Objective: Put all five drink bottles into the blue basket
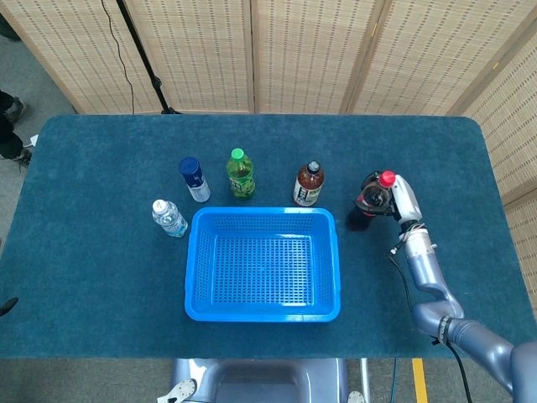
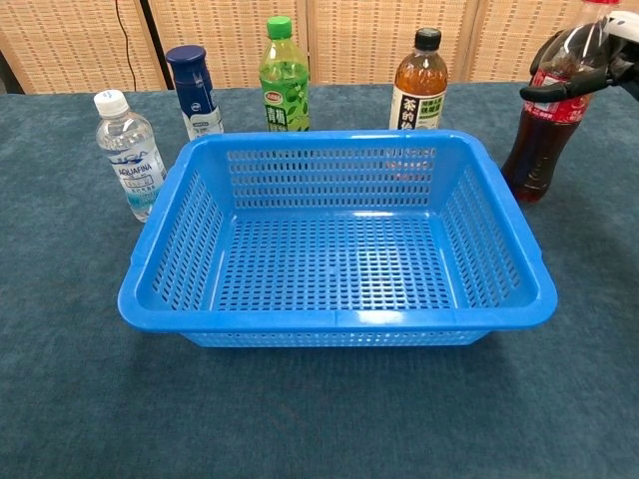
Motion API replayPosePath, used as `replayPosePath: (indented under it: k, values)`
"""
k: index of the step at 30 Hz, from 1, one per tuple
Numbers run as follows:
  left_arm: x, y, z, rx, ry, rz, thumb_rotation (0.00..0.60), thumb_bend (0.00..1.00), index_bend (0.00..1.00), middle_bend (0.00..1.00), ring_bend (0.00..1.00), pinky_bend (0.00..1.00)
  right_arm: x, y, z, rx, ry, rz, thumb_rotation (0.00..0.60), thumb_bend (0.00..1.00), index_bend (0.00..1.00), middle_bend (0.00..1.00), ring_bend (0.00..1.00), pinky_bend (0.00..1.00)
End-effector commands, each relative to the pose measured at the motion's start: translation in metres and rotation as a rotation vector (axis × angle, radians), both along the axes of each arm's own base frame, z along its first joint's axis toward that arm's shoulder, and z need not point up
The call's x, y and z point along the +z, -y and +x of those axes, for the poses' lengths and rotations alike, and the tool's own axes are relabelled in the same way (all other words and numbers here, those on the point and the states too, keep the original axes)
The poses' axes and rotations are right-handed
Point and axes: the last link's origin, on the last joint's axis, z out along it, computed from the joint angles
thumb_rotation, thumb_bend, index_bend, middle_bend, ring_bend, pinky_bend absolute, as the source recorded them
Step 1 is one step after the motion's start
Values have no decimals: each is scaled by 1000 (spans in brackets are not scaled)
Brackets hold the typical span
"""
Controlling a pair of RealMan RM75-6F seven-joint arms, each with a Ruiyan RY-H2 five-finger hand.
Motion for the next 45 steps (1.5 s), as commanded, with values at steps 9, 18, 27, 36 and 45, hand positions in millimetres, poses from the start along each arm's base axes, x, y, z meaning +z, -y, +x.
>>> replayPosePath:
  k: [9, 18, 27, 36, 45]
  values:
    - [3, 3, 0, -12, 17, 3, 600, 0, 0, 0, 0, 0, 69, -42, 33, 218, 59, -160, 600, 348, 556, 630, 557, 643]
    - [3, 4, 1, -22, 21, -2, 600, 0, 0, 0, 0, 0, 78, -82, 106, 407, 132, -54, 600, 349, 557, 630, 557, 643]
    - [6, 4, -2, -15, 31, 1, 600, 0, 0, 0, 0, 0, 37, -93, 172, 528, 133, 130, 600, 349, 558, 630, 557, 643]
    - [5, 2, -3, -8, 30, -4, 600, 0, 0, 0, 0, 0, -24, -112, 190, 561, 52, 296, 600, 349, 559, 630, 557, 619]
    - [6, 3, -4, -9, 40, -7, 600, 0, 0, 0, 0, 0, -48, -130, 147, 572, -72, 344, 600, 350, 559, 630, 544, 602]
